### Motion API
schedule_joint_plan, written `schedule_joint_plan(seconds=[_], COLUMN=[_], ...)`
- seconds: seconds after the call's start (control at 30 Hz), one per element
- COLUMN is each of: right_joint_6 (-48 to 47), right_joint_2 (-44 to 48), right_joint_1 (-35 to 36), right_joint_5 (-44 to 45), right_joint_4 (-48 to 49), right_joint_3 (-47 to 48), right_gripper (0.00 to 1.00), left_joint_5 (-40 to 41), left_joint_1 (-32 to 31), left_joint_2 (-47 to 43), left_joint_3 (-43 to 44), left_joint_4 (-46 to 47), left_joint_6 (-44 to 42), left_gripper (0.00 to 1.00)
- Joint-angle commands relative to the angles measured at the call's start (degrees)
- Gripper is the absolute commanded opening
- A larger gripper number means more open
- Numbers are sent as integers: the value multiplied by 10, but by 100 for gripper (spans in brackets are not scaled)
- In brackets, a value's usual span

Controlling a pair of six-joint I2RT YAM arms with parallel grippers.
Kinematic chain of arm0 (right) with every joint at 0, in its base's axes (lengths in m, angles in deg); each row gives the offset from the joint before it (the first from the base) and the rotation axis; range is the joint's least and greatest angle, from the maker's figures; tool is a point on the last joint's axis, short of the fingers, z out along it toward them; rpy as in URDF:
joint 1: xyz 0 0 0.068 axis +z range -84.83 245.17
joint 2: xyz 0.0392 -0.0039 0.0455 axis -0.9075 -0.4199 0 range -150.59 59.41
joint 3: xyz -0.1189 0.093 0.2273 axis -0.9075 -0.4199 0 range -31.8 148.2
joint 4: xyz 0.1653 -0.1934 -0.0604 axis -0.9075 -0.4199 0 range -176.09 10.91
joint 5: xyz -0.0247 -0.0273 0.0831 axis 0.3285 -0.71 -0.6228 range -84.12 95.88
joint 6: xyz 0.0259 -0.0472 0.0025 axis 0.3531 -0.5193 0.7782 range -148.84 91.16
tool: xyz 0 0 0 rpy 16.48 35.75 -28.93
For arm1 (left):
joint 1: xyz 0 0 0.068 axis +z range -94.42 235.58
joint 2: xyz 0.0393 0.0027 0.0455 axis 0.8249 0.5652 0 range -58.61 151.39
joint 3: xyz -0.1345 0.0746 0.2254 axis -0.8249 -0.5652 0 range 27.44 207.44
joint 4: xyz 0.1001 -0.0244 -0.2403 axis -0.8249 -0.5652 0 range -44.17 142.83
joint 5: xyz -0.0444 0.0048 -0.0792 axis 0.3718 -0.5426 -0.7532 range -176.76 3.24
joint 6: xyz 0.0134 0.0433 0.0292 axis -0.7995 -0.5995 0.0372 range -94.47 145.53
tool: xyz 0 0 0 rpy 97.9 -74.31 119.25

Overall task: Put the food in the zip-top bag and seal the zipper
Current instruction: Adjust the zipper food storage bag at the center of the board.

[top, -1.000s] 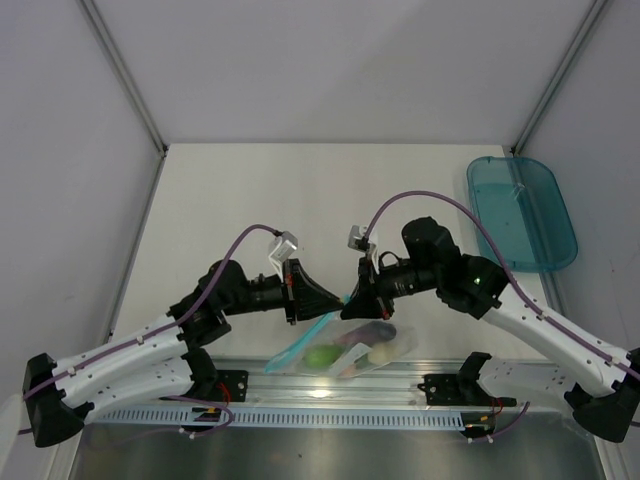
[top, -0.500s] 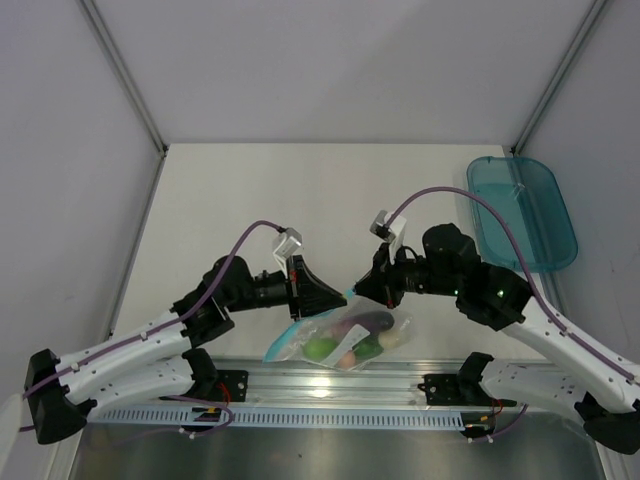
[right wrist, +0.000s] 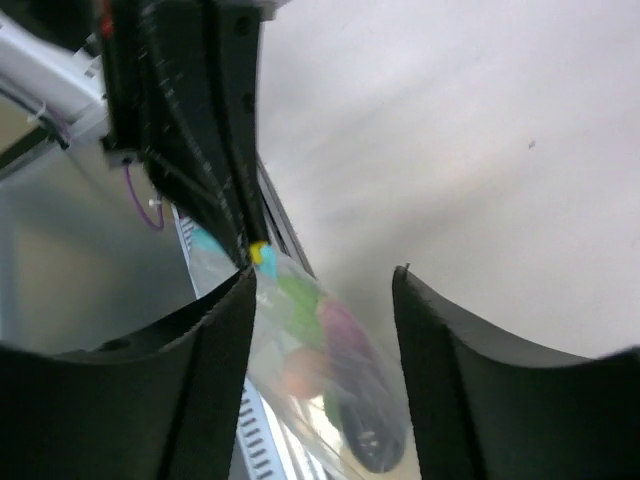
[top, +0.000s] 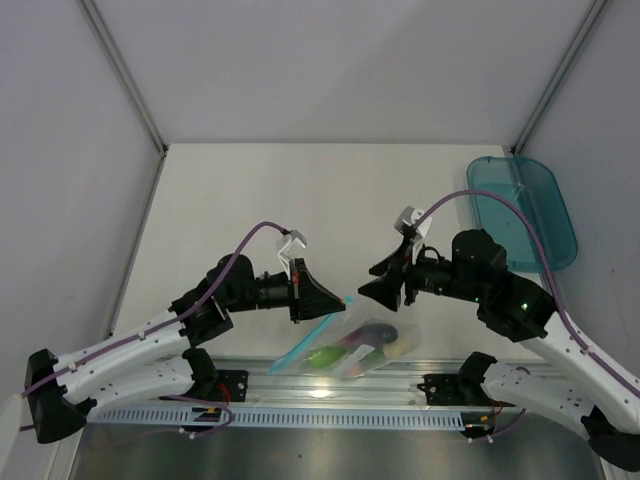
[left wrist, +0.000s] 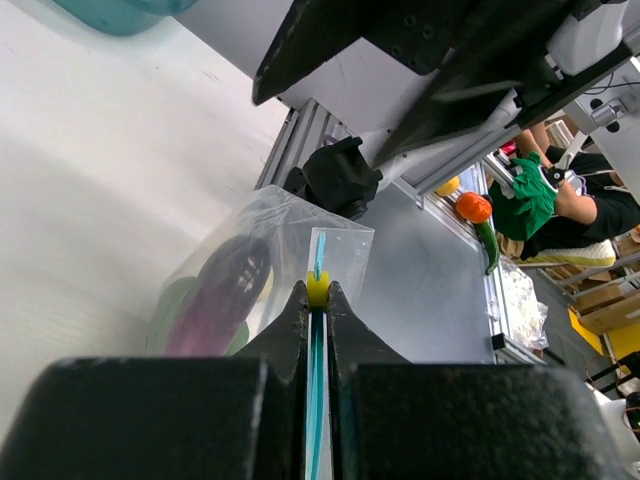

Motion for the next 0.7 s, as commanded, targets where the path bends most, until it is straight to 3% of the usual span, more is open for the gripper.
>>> schedule_joint_plan(seconds=[0.0, 0.03, 0.13, 0.33, 0.6, 0.67], right_joint_6=[-61, -80, -94, -113, -103, -86], right_joint_2=[31, 24, -3, -64, -107, -103], right_joint_1=[-8, -13, -20, -22, -20, -21], right_joint_5=[-96, -116, -174, -219, -258, -276], right_joint_4=[-16, -29, -68, -73, -45, -12], right_joint_3=[20, 28, 51, 58, 47, 31], right_gripper=[62, 71, 79, 80, 59, 43], left_joint_5=[4, 4, -6, -37, -61, -61], left_joint_1=[-2, -2, -2, -2, -2, -2], left_joint_2=[-22, -23, -23, -21, -21, -18], left_joint_3=[21, 22, 25, 20, 14, 14], left_joint_4=[-5, -6, 0, 29, 52, 52], left_joint_6=[-15, -16, -17, -15, -12, -12], left_gripper=[1, 1, 1, 1, 1, 1])
